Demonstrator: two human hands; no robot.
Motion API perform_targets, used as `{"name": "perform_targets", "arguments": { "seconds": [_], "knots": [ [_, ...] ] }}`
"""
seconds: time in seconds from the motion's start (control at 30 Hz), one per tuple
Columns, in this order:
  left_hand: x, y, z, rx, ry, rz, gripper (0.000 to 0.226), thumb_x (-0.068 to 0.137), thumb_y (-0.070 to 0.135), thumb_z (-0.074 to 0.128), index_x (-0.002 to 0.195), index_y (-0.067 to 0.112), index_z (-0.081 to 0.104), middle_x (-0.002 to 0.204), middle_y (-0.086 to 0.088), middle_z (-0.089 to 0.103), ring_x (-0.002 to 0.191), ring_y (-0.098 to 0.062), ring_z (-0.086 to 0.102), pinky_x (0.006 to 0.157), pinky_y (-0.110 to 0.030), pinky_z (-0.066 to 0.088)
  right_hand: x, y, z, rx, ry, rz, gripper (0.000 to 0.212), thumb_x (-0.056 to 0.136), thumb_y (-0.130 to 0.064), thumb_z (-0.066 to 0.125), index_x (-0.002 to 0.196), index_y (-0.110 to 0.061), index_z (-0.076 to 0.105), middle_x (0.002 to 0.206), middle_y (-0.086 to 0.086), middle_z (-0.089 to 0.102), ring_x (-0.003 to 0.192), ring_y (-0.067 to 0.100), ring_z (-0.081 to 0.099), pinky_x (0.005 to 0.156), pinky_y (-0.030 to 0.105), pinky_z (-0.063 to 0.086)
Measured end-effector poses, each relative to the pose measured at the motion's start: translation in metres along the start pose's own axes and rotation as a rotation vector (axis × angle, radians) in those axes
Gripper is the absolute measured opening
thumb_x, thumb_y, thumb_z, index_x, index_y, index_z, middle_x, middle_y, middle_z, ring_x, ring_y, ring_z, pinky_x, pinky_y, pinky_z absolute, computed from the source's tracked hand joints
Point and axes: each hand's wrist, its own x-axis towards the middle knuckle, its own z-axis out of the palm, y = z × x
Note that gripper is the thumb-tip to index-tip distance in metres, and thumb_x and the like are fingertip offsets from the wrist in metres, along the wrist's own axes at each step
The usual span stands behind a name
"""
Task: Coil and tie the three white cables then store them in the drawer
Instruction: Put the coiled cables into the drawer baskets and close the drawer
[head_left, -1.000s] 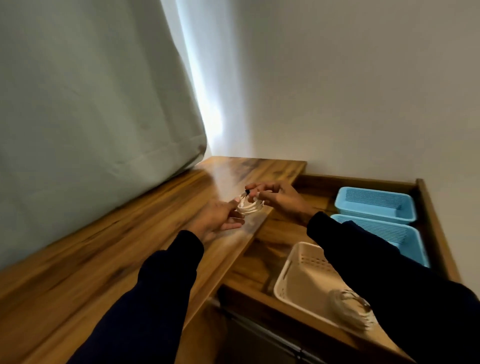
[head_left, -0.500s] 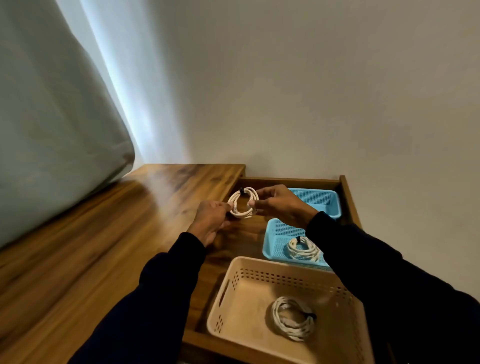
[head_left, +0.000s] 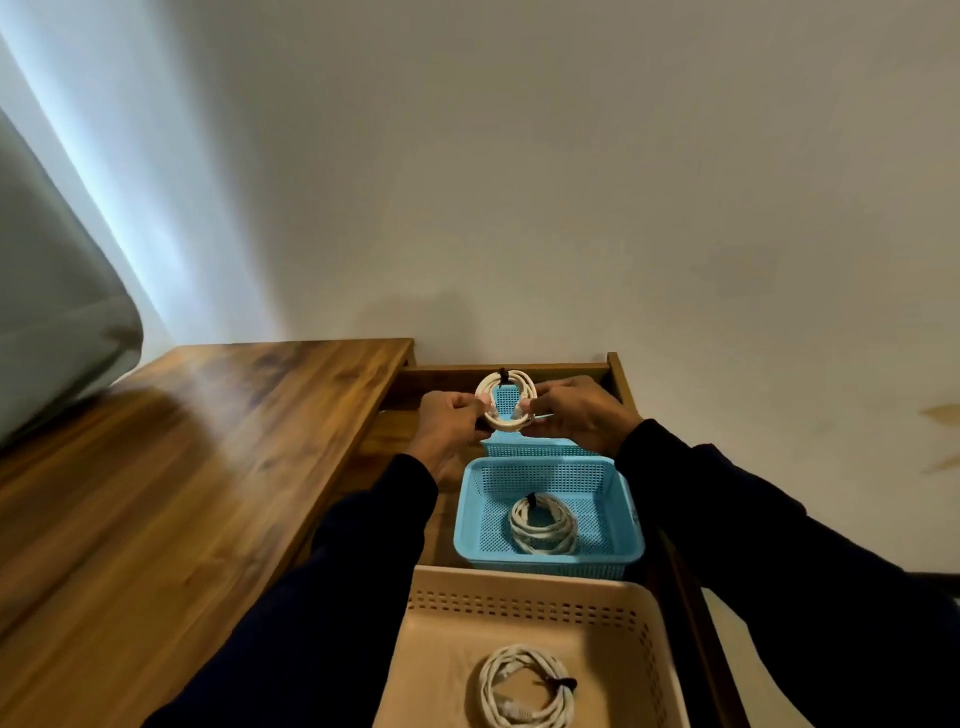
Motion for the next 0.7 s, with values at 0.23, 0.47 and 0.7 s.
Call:
{"name": "perform_targets", "arguments": {
  "seconds": [0.23, 0.47, 0.7],
  "knots": [
    [0.037, -0.001, 0.015, 0.303, -0.041, 0.087, 0.020, 0.095, 0.016, 0.067, 0.075, 0.012, 0.067, 0.094, -0.022, 0.072, 0.075, -0.027, 0.071, 0.084, -0.047, 0.059, 0.032, 0.011, -0.024, -0.019, 0.133, -0.004, 0.030, 0.081, -0.001, 0.079, 0.111, 0.000, 0.071, 0.100, 0.015, 0.076, 0.088, 0.027, 0.075, 0.067, 0.031, 0.062],
    [0.055, -0.015, 0.013, 0.701, -0.065, 0.251, 0.025, 0.098, 0.014, 0.061, 0.122, 0.005, 0.065, 0.123, -0.014, 0.068, 0.114, -0.026, 0.063, 0.086, -0.027, 0.047, 0.059, 0.016, -0.041, -0.111, 0.256, 0.017, 0.012, 0.082, 0.000, 0.078, 0.091, 0.001, 0.070, 0.092, 0.019, 0.073, 0.077, 0.026, 0.074, 0.060, 0.030, 0.061],
    [0.069, -0.033, 0.006, 0.877, -0.186, 0.416, 0.027, 0.097, 0.019, 0.061, 0.123, 0.014, 0.066, 0.118, -0.004, 0.072, 0.103, -0.019, 0.067, 0.079, -0.031, 0.054, 0.080, 0.029, -0.052, -0.308, 0.307, 0.081, 0.009, 0.080, 0.004, 0.078, 0.079, 0.007, 0.070, 0.079, 0.020, 0.073, 0.067, 0.025, 0.074, 0.062, 0.034, 0.063]
  ]
}}
